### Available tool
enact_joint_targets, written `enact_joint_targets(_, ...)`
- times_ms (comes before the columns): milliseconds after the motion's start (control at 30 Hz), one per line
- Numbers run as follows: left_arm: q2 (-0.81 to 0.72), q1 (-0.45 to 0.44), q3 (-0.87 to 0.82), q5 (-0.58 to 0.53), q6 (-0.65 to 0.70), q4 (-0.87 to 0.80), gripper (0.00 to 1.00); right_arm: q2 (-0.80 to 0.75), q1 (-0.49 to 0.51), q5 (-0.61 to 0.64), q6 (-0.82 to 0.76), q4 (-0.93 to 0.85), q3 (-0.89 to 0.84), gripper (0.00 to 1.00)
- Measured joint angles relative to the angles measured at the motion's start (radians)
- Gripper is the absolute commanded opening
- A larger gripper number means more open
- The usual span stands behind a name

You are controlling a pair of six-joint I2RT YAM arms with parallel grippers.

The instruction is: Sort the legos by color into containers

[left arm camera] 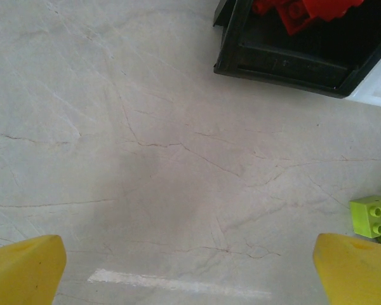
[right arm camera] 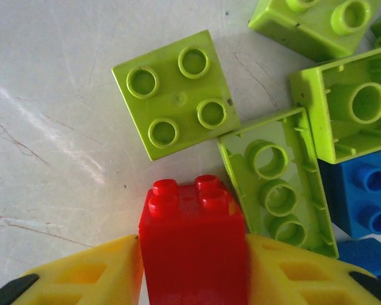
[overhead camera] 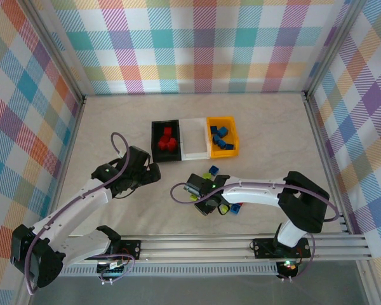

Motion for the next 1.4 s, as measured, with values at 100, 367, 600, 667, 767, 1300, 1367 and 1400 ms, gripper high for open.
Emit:
enact_joint_targets(100,0.000,0.000,0.000,0.000,0.000,0.000,1.00,-0.003,0.000,0.008,-0.004,0.003,0.000,0.33)
enact_joint_targets(367,-0.031,0.000,-0.011,-0.009,-0.001,0.006,1.00,-0.096,-0.029,0.000,-0.021,0.001,0.056,0.29)
enact_joint_targets(600,-0.089,0.005,-0.039,-0.015,-0.016,0.008,1.00,0.040,-0.167,-0.109,-0.050,0.098,0.390,0.29)
enact_joint_targets(667,-0.089,0.005,-0.045,-0.011,-0.016,0.008,1.00,0.155,-0.208,-0.146,-0.051,0.123,0.522,0.29)
enact_joint_targets(767,-0.093,0.005,-0.056,0.002,-0.016,0.010,1.00,0.338,-0.256,-0.179,-0.051,0.130,0.726,0.29)
enact_joint_targets(1300,-0.104,0.005,-0.065,0.067,0.008,0.034,1.00,0.737,-0.352,-0.211,0.036,-0.008,1.258,0.66)
enact_joint_targets(1367,-0.102,0.005,-0.065,0.084,0.012,0.047,1.00,0.666,-0.351,-0.213,0.047,0.027,1.162,0.67)
enact_joint_targets(1400,-0.100,0.005,-0.065,0.091,0.016,0.055,1.00,0.624,-0.351,-0.213,0.049,0.039,1.111,0.67)
